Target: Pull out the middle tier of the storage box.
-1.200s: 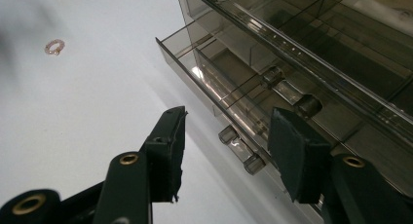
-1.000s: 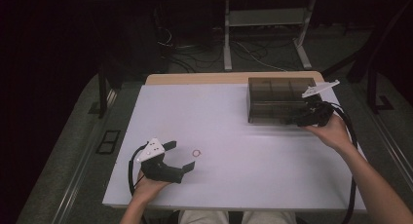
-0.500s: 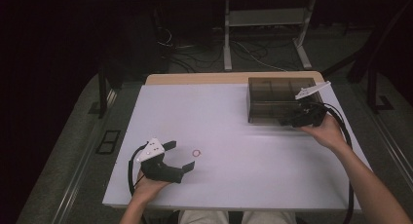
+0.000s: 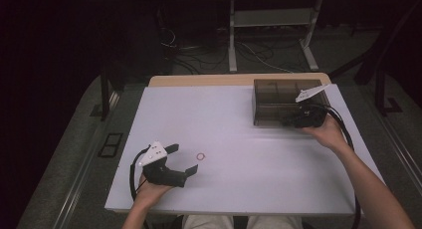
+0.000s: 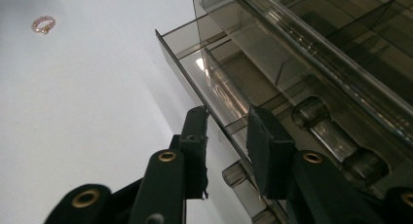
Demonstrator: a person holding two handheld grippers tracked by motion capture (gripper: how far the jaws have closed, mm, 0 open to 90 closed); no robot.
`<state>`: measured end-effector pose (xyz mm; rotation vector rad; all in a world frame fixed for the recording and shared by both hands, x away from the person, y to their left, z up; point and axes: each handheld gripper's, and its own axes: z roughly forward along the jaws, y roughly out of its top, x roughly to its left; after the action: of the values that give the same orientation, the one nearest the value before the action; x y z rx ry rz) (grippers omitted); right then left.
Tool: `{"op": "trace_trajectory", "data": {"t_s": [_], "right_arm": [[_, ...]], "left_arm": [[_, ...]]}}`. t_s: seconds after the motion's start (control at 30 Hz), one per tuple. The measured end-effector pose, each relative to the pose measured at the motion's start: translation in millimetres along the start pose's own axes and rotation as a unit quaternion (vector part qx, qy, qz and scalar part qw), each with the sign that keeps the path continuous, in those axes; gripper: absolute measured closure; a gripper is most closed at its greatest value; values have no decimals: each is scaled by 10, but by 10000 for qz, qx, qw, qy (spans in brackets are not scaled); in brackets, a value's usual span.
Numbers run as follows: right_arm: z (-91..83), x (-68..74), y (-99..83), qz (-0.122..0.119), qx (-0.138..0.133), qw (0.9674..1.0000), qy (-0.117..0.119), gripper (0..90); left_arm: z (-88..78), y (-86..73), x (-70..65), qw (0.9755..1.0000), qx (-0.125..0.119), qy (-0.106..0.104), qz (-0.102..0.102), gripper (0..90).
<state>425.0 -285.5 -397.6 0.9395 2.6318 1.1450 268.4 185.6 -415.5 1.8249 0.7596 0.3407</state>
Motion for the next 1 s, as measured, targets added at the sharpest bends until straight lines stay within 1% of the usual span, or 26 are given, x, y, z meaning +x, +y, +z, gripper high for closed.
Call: {"op": "trace_trajectory", "data": {"t_s": [0.2, 0.33, 0.57, 0.8, 1.0], "right_arm": [[21, -15, 0, -99, 0, 9999, 24, 714], [15, -3, 0, -164, 5, 9999, -16, 720], [-16, -3, -12, -163, -1, 9999, 20, 738], [-26, 16, -21, -231, 38, 9997, 37, 739], [-13, 48, -27, -281, 155, 9994, 93, 740]], "left_arm": [[-4, -2, -1, 10000, -2, 13, -12, 0], [-1, -5, -5, 10000, -1, 23, -15, 0], [2, -5, -2, 10000, -4, 24, -17, 0], [5, -7, -6, 10000, -3, 12, -12, 0], [0, -5, -4, 10000, -32, 14, -17, 0]]}}
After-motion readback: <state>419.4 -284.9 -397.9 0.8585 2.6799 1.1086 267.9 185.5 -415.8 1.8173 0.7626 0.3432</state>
